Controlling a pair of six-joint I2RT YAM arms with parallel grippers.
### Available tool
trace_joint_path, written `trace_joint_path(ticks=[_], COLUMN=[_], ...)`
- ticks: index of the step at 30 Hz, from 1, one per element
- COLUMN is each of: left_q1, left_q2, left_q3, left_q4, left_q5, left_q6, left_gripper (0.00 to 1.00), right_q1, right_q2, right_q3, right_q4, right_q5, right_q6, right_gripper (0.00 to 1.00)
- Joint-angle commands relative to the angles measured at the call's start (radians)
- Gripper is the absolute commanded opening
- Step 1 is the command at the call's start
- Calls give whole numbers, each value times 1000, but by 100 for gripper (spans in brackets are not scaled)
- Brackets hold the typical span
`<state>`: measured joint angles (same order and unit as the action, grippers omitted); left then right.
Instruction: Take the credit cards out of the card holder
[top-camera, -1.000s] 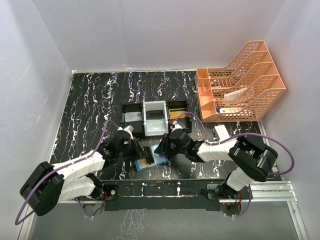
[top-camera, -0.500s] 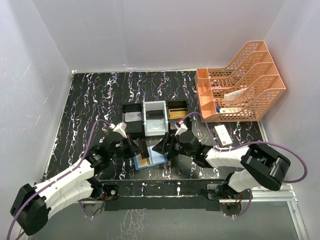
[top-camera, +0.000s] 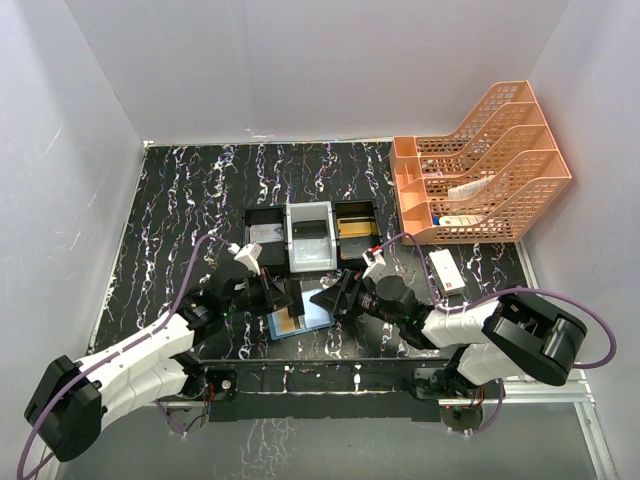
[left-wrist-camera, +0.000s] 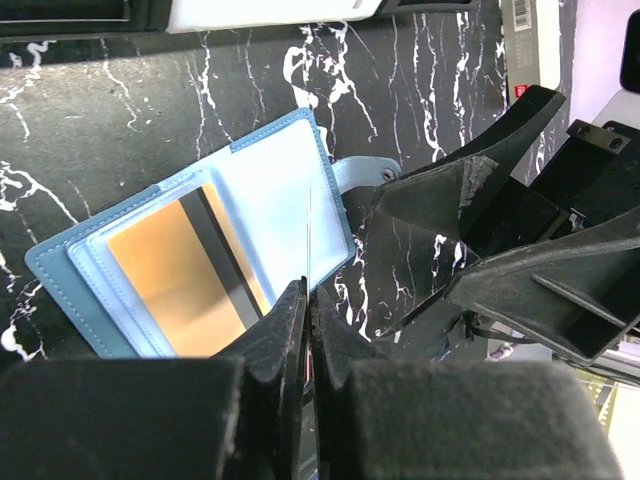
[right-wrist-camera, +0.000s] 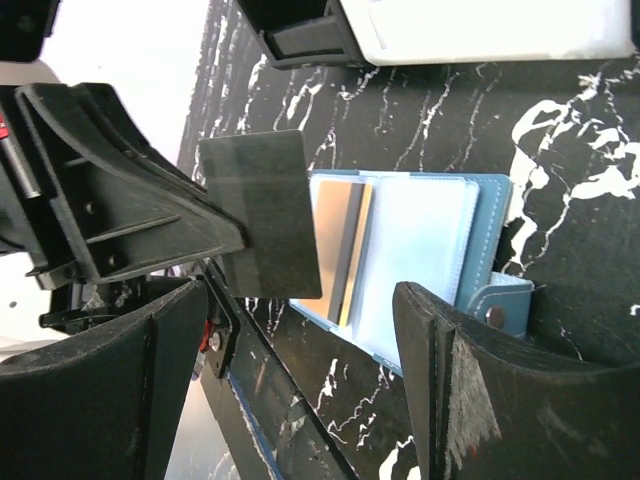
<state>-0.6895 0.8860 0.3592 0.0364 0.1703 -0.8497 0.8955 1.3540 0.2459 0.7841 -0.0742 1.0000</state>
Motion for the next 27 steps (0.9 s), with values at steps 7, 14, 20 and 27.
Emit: trace_joint_path(ticks=[7,14,20,27], left_q1=[74,75,76,75], left_q2=[57,93,100,67], left_q3=[-14,-28,-22,-25], left_q4=[201,280,275,230], left_q5=[179,225,232,211], left_q6=[-31,-60,-60,-49], left_gripper=[0,0,0,0], right_q1=[-8,-25,-29,-30], right_q2=[-72,-135,-143,-111], right_q3=[-40,-63,-55,-38], right_q4=[115,58,50,58], right_q5=[-8,26,9,-31], right_q6=[-24,-38,-49,-48], right_gripper=[74,76,77,77])
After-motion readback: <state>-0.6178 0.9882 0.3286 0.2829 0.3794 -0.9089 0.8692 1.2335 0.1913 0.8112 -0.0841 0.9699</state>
